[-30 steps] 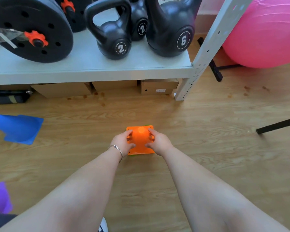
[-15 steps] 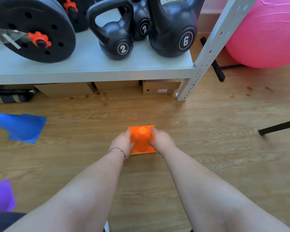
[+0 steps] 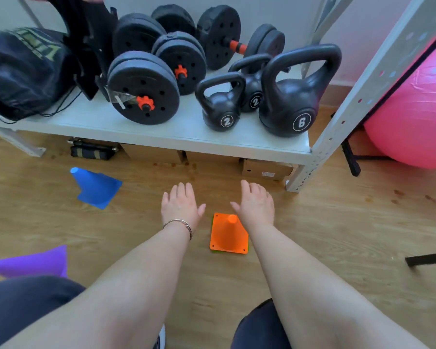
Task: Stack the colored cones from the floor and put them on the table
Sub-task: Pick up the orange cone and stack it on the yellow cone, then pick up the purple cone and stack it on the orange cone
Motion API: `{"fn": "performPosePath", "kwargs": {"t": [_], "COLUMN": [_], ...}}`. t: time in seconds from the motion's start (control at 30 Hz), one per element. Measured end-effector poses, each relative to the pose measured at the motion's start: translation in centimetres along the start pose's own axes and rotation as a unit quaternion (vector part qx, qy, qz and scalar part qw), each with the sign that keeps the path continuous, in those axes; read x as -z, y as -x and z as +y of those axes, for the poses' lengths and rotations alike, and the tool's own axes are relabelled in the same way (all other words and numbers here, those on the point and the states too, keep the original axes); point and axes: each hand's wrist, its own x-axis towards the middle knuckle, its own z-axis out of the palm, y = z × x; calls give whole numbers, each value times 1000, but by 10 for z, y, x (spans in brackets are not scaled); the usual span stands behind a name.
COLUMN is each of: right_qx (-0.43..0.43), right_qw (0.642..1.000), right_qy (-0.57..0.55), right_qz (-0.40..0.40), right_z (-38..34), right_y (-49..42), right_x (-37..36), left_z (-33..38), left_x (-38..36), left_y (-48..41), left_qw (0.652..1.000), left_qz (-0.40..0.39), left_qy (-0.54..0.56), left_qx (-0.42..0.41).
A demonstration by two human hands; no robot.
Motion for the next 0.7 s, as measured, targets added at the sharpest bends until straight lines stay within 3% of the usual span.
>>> {"fn": "performPosePath", "kwargs": {"t": [0.17,0.4,0.7], "right_qx": [39,31,128], "right_qw": [999,999,991], "right_qy": [16,-11,-27], "right_qz": [27,16,-11], "right_z": [-30,-77,-188], "right_y": [0,-6,-25], "right_x": [25,45,26], "left_z": [-23,-68,-186], "left_x": [36,74,82], "left_y": [9,-4,1], "left_qw": [999,998,993], "left_qz": [9,27,19], "left_qy": [-27,-31,-65], "left_qx": [28,45,98]}}
